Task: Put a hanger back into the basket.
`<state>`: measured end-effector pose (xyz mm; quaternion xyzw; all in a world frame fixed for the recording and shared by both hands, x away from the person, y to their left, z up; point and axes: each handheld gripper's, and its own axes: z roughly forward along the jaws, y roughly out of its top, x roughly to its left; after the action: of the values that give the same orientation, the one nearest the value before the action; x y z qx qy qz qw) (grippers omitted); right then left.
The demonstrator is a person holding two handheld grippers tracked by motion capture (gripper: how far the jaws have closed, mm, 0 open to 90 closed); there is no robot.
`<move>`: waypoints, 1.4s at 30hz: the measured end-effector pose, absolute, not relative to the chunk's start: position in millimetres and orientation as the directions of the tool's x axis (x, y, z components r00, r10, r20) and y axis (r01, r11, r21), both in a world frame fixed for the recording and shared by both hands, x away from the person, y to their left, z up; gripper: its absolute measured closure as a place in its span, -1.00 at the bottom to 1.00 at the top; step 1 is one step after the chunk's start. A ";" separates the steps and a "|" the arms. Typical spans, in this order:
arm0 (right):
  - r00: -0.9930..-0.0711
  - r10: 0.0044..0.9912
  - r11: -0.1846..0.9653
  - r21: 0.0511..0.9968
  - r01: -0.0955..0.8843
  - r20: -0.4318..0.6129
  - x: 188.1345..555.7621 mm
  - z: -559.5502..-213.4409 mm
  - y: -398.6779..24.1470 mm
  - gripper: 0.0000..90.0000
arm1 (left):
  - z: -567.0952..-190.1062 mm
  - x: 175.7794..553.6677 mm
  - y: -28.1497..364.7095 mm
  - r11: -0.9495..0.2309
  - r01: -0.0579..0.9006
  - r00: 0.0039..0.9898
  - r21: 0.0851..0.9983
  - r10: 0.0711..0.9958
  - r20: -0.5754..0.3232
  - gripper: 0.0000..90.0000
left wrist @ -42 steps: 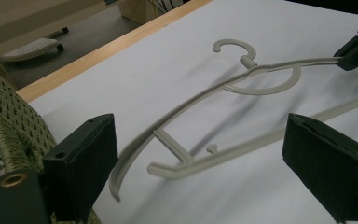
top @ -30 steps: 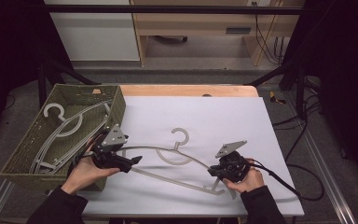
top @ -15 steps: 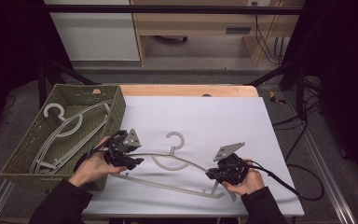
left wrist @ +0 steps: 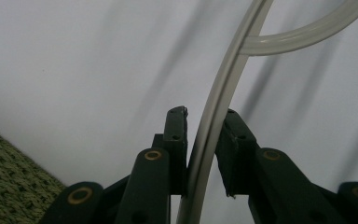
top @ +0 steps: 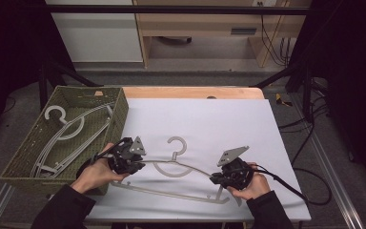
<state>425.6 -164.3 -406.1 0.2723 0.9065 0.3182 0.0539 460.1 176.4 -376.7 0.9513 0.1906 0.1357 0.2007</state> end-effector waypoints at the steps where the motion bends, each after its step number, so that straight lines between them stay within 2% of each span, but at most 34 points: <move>1: -0.844 0.531 0.648 0.607 0.459 0.072 425.7 -406.3 -164.0 0.84 | -377.0 458.5 176.3 -0.845 0.308 0.889 0.438 0.420 0.185 0.66; 10: -0.839 0.543 0.643 0.625 0.443 0.035 430.1 -403.2 -168.8 0.75 | -376.0 434.9 185.0 -0.801 0.256 0.895 0.542 0.409 0.181 0.76; 13: -0.816 0.578 0.624 0.633 0.458 0.020 431.5 -401.6 -169.6 0.70 | -374.8 428.3 187.0 -0.782 0.244 0.892 0.573 0.412 0.183 0.78; 18: -0.796 0.606 0.567 0.702 0.431 0.000 436.2 -400.2 -176.4 0.56 | -374.7 420.5 187.9 -0.748 0.234 0.888 0.621 0.425 0.178 0.82; 24: -0.759 0.651 0.498 0.758 0.421 -0.006 437.7 -400.2 -184.4 0.27 | -373.8 414.4 187.8 -0.713 0.230 0.859 0.662 0.469 0.206 0.82; 31: -0.699 0.715 0.349 0.849 0.396 0.031 435.6 -394.6 -205.3 -0.06 | -376.7 417.8 194.4 -0.655 0.288 0.805 0.699 0.560 0.193 0.82; 37: -0.647 0.755 0.229 0.881 0.413 0.107 434.8 -395.0 -225.4 -0.26 | -368.3 418.4 204.5 -0.603 0.305 0.753 0.737 0.627 0.201 0.82; 42: -0.607 0.786 0.168 0.904 0.392 0.117 432.7 -393.9 -239.9 -0.48 | -355.4 417.3 218.7 -0.544 0.297 0.700 0.785 0.683 0.209 0.82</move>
<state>432.7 -239.9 -393.9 0.3984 0.7392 0.5071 0.1939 417.3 218.7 -355.4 0.8408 0.2914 0.2553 0.3781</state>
